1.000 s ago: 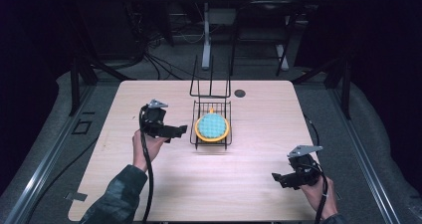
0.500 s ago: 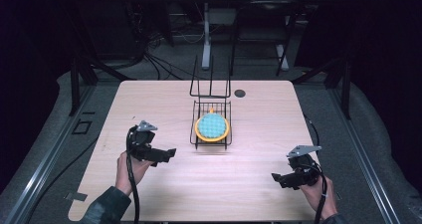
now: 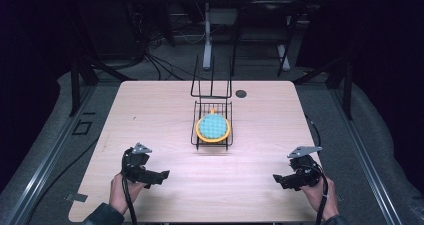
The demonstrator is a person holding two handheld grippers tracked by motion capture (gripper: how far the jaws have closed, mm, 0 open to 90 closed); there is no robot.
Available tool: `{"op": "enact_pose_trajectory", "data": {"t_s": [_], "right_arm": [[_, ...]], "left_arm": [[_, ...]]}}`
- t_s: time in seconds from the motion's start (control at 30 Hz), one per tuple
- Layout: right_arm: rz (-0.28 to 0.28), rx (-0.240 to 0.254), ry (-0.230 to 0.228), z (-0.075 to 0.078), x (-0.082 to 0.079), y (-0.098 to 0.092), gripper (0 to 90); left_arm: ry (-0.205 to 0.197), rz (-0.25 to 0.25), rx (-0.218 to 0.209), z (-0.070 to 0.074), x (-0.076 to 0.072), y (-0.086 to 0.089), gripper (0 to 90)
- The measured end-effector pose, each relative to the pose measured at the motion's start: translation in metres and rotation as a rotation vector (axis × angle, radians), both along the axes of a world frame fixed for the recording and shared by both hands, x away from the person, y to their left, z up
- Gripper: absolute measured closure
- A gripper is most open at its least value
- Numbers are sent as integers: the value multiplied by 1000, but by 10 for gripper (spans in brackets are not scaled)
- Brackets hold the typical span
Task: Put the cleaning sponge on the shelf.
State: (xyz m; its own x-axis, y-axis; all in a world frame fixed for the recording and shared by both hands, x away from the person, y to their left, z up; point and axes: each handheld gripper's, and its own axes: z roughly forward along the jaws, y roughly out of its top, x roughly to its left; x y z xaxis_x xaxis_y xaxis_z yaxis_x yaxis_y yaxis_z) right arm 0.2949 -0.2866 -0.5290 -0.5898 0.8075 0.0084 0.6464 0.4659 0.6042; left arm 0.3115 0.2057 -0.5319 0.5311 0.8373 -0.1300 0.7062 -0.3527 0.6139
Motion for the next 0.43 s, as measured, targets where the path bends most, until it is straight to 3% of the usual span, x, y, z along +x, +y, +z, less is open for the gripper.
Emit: {"op": "enact_pose_trajectory", "data": {"t_s": [0.03, 0.2, 0.43], "right_arm": [[0, 0, 0, 0, 0, 0, 132], [-10, 0, 0, -1, 1, -3, 132], [-3, -2, 5, 0, 0, -3, 132]], "left_arm": [[-1, -6, 8, -1, -1, 1, 0], [-12, 8, -33, -1, -1, 6, 0], [1, 10, -36, -5, 1, 8, 0]]}}
